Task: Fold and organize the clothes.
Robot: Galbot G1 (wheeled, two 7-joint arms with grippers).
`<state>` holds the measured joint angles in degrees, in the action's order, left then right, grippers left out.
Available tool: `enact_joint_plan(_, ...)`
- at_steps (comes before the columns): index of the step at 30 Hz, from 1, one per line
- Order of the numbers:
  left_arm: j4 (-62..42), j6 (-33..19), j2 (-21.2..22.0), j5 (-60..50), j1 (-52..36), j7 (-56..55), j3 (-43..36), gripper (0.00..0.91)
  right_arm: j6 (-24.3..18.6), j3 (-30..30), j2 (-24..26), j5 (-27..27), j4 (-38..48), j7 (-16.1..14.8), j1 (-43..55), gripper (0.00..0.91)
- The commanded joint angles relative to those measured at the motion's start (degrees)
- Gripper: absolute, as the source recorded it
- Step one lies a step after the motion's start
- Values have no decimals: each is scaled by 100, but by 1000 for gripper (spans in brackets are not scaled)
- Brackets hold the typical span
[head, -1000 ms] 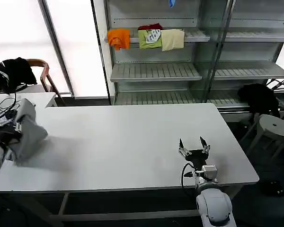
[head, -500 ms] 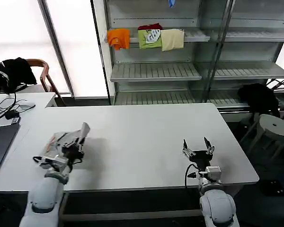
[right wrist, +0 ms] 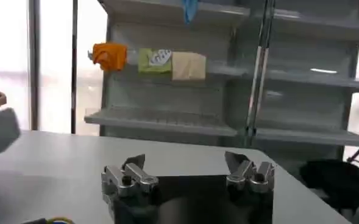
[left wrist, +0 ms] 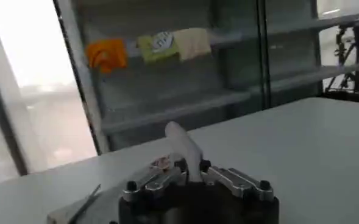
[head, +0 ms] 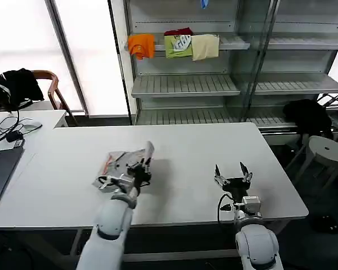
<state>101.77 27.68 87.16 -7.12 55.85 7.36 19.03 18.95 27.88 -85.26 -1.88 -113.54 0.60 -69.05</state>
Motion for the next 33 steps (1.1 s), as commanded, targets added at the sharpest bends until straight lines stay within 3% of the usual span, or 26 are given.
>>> enact_joint_plan(1, -758, 92, 673, 22, -541, -380, -842, 907, 226, -148, -37, 33, 114, -65, 116, 907)
enact_joint_plan(9, 353, 99, -124, 464, -329, -223, -577, 907, 567, -459, -381, 774, 495, -250, 455, 907)
enact_joint_plan(16, 1192, 164, -1097, 1431, -179, -85, 662, 907, 1331, -787, -974, 2253, 1214, -354, 1059, 907)
enact_joint_plan(22, 1094, -67, -1585, 1682, 242, 19, 1578, 907, 1420, -1128, -974, 3007, 1724, -87, 1309, 907)
enact_joint_plan(25, 1039, -141, -1643, 1866, 422, 62, 1897, 907, 1424, -1201, -974, 3016, 1793, -39, 1274, 907)
enact_joint_plan(27, 1013, -157, -1640, 1919, 494, 71, 1979, 907, 1424, -1219, -974, 3016, 1816, -30, 1265, 766)
enact_joint_plan(28, 1007, -159, -1625, 1925, 529, 73, 1996, 907, 1424, -1256, -974, 3025, 1862, -27, 1268, 544)
enact_joint_plan(29, 1006, -160, -1610, 1925, 536, 82, 2000, 907, 1425, -1266, -974, 3026, 1869, -12, 1267, 443)
enact_joint_plan(30, 1006, -163, -1593, 1924, 555, 87, 1997, 907, 1426, -1275, -974, 3025, 1890, 4, 1267, 181)
enact_joint_plan(32, 999, -162, -1537, 1925, 557, 86, 1985, 907, 1426, -1271, -974, 3012, 1908, -2, 1250, 0)
enact_joint_plan(33, 998, -161, -1521, 1927, 555, 86, 1982, 907, 1426, -1268, -974, 3012, 1904, -11, 1248, 0)
